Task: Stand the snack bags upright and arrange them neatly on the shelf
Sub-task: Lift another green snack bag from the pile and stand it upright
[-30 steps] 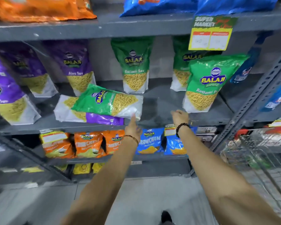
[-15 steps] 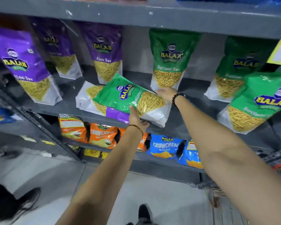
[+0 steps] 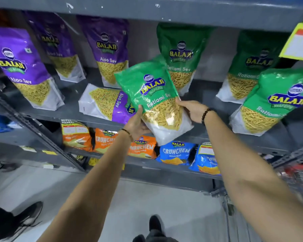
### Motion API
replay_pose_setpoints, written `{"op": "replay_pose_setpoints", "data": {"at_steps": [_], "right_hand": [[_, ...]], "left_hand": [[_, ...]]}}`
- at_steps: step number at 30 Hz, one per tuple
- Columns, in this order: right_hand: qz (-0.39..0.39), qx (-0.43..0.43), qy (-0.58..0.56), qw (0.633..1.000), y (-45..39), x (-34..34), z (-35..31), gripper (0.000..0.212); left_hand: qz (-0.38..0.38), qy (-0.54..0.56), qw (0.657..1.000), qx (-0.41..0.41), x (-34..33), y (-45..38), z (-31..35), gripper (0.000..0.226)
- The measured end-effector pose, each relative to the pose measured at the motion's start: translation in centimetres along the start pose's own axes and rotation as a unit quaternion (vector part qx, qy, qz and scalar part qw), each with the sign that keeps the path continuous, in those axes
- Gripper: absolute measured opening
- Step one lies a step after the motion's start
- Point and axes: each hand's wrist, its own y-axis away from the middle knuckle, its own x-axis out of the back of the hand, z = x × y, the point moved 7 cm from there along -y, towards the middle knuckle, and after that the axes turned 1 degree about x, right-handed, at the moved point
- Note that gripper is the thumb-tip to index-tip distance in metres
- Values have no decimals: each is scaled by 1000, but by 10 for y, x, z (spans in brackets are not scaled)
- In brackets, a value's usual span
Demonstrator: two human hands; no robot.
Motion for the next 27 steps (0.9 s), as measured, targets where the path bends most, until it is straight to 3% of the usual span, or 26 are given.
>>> {"op": "replay_pose_setpoints", "data": {"at_steps": [3, 6, 10, 15, 21, 23, 25, 27], "right_hand": [[-52, 28, -54, 997, 42, 3, 13, 48], [-51, 77, -64, 994, 74, 10, 11, 68], [-78, 127, -118, 982, 111, 10, -5, 53], [-100, 151, -118, 976, 116, 16, -11, 51], [-8, 151, -125, 981, 97, 40, -5, 62], [43, 155, -131, 978, 86, 51, -5, 48], [96, 167, -135, 972, 74, 60, -6, 11], [140, 161, -142, 967, 61, 65, -4, 15]], "left_hand": [[-81, -115, 990, -5, -1, 17, 15, 52], [-143, -180, 973, -9, -5, 30, 29, 47], [-189, -221, 956, -22, -16, 50, 44, 43], [-217, -241, 946, -18, -25, 49, 47, 47], [-201, -226, 951, -59, -49, 18, 52, 37], [-183, -219, 955, -82, -60, 3, 55, 35], [-169, -216, 956, -108, -68, -12, 61, 39], [-149, -199, 960, -126, -71, -29, 65, 45]]}}
